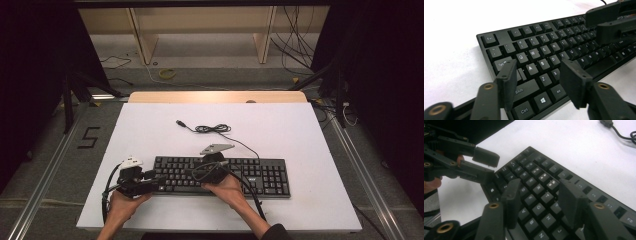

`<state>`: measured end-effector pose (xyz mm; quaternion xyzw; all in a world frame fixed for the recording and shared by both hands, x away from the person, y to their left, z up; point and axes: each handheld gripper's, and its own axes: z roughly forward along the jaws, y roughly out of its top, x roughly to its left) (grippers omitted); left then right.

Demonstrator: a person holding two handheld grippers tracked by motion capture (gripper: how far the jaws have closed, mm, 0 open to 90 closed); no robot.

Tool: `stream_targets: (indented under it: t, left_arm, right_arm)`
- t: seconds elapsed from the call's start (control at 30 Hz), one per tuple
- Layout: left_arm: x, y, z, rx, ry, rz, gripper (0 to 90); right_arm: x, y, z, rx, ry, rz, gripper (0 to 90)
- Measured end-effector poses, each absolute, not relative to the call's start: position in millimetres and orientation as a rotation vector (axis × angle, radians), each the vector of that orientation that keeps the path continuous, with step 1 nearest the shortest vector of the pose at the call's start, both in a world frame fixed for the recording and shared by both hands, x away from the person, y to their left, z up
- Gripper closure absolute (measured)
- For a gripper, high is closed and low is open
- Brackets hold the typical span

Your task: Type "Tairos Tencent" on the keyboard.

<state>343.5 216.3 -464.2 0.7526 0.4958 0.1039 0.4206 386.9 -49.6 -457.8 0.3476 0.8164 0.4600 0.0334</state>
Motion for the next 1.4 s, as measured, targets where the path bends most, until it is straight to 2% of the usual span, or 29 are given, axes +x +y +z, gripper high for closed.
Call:
stream_targets:
  t: [0.5, 0.8, 1.4]
  left_arm:
    - [347.9, 209.4, -459.7, 1.885, 1.221, 0.271, 34.3]
    - [353.2, 204.9, -456.9, 1.878, 1.209, 0.272, 30.0]
    - [371.9, 189.6, -460.2, 1.939, 1.168, 0.259, 71.9]
  right_arm:
    - [376.2, -74.6, -458.3, 1.074, 2.477, 1.435, 40.5]
    - [369.5, -87.9, -459.6, 1.083, 2.463, 1.449, 37.1]
    - [354.6, -98.8, -459.5, 1.049, 2.46, 1.477, 32.9]
